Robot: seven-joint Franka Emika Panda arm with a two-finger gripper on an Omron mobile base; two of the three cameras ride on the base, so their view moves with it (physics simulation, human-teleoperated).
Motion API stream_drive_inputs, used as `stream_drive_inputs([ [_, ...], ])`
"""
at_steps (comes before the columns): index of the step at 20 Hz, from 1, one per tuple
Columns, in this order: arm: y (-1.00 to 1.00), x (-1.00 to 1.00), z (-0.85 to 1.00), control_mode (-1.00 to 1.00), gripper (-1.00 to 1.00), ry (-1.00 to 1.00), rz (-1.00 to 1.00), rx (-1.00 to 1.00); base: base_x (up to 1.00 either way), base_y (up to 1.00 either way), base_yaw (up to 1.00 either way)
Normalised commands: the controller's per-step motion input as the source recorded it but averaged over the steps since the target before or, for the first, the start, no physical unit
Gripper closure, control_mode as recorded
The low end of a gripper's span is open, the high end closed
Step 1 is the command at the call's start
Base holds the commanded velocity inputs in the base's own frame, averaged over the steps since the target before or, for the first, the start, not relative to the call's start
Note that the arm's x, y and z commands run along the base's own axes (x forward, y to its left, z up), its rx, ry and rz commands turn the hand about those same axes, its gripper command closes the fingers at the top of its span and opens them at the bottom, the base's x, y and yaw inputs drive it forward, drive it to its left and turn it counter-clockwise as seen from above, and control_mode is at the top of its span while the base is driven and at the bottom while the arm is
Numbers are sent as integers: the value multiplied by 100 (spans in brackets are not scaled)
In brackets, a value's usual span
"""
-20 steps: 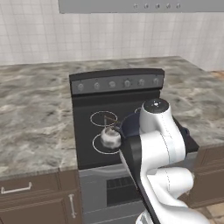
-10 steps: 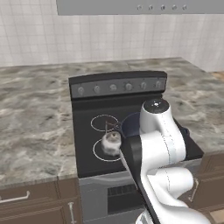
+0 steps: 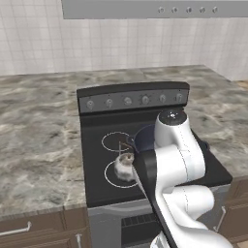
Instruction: Pick the kettle from the cabinet and place it on a stove burner. Then pick the pot from the counter and place it on another stove burner. Finally, turn both burners on.
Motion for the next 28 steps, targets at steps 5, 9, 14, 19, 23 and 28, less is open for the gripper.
stream_drive_inputs([
  [5, 0, 0, 0, 100, 100, 0, 0, 0, 31, -7, 0],
  [9, 0, 0, 0, 100, 100, 0, 0, 0, 28, -6, 0],
  [14, 0, 6, 0, -100, 100, 0, 0, 0, 9, 0, 0],
  [19, 0, 6, 0, -100, 100, 0, 0, 0, 0, 0, 0],
  [23, -3, 14, 0, -100, 100, 0, 0, 0, 0, 0, 0],
  [28, -23, 11, 0, -100, 100, 0, 0, 1, 0, 0, 0],
])
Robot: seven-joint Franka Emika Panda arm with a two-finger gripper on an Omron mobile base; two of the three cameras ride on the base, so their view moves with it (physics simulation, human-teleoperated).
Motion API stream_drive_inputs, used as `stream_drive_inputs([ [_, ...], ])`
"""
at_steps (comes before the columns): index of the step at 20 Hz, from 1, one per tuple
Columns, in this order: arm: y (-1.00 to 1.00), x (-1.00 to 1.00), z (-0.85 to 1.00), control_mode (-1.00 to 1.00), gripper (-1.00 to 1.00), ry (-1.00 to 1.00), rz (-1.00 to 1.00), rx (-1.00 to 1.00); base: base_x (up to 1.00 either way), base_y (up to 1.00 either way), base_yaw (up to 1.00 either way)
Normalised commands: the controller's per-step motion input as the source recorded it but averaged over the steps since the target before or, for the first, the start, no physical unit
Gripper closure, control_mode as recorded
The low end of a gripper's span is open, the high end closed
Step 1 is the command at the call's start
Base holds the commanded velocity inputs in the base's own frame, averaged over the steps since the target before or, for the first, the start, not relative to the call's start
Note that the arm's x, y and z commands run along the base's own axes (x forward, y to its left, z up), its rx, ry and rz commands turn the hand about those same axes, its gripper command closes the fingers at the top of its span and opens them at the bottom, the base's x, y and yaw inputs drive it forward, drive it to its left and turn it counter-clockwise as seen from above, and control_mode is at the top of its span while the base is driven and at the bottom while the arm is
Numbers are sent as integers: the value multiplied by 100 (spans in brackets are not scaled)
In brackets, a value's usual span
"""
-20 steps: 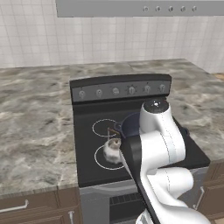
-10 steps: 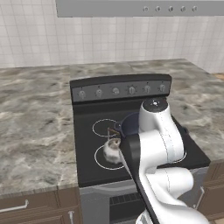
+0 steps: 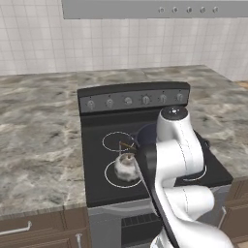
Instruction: Pick the kettle from the cabinet and place it on a stove burner. Then pick the pot from the counter and place it on another stove burner. Finally, turn both burners on.
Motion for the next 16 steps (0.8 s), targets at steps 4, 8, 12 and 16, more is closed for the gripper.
stream_drive_inputs([
  [4, -29, 13, 0, -100, 100, 0, 0, 1, 0, 0, 0],
  [8, -30, 5, 0, -100, 100, 0, 0, 2, 0, 0, 0],
  [12, -39, 6, 0, -100, 100, 0, 0, 2, 0, 0, 0],
  [16, -43, 9, 0, -100, 100, 0, 0, 0, 0, 0, 0],
])
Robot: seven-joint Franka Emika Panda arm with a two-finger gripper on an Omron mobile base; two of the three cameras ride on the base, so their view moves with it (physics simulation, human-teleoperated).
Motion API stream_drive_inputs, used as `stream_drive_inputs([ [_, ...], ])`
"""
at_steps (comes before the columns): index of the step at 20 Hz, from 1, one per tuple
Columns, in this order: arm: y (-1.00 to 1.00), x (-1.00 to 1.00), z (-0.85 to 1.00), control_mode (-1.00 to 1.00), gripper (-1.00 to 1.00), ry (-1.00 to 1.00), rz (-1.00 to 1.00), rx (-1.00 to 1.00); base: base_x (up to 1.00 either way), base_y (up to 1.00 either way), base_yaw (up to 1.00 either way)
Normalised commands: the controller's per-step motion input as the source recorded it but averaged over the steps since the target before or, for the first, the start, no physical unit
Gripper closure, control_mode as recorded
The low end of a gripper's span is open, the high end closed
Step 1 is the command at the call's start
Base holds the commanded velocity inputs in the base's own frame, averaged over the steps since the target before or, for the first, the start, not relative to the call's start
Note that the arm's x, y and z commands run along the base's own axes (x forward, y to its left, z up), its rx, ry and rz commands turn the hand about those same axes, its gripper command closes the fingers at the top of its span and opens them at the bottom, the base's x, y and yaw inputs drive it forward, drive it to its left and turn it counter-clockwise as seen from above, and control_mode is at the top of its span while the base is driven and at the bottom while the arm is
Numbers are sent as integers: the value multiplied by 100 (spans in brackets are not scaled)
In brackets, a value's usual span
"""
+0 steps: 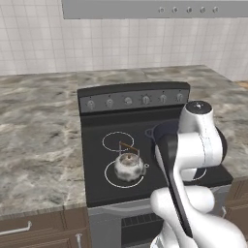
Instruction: Pick the kettle from the cabinet and place it on a stove burner. Then pick the pot from the counter and place it on another stove burner. Finally, turn both burners on.
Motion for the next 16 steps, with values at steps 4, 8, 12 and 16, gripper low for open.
stream_drive_inputs([
  [4, -41, 18, -1, -100, 100, 0, 0, 0, 0, 0, 0],
  [8, -40, 27, -9, -100, 100, 2, 0, 0, 0, 0, 0],
  [12, -35, 25, -15, -100, 100, 4, 0, -3, 0, 0, 0],
  [16, -21, 24, -22, -100, 100, 7, 0, -3, 0, 0, 0],
])
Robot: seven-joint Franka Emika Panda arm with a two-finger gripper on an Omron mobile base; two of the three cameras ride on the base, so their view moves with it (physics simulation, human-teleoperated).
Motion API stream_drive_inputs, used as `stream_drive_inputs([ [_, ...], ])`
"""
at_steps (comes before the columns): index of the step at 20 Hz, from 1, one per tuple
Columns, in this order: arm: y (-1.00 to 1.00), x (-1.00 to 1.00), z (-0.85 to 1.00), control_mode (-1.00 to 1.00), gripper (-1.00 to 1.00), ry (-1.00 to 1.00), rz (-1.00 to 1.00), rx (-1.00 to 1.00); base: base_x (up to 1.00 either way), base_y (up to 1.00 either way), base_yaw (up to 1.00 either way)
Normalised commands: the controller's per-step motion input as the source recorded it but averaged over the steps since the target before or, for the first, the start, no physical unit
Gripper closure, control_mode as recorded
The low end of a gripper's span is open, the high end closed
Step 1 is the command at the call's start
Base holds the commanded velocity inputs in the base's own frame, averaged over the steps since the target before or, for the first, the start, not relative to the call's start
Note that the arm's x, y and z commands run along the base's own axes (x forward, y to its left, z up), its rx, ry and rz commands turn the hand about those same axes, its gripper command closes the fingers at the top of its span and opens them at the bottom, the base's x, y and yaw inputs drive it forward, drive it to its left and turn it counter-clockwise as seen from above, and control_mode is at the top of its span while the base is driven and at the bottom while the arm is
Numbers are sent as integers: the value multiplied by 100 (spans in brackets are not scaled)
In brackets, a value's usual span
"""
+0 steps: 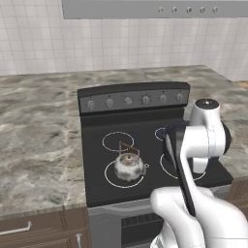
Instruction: Pick the kettle from the cabinet and place it on a stove burner. Then pick the pot from the counter and place it on another stove burner. Finally, turn both burners on.
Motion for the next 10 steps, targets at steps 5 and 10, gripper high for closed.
stream_drive_inputs([
  [5, -14, 24, -29, -100, 100, 7, 0, -3, 0, 0, 0],
  [10, -11, 17, -36, -100, 100, 1, 0, -4, 0, 0, 0],
])
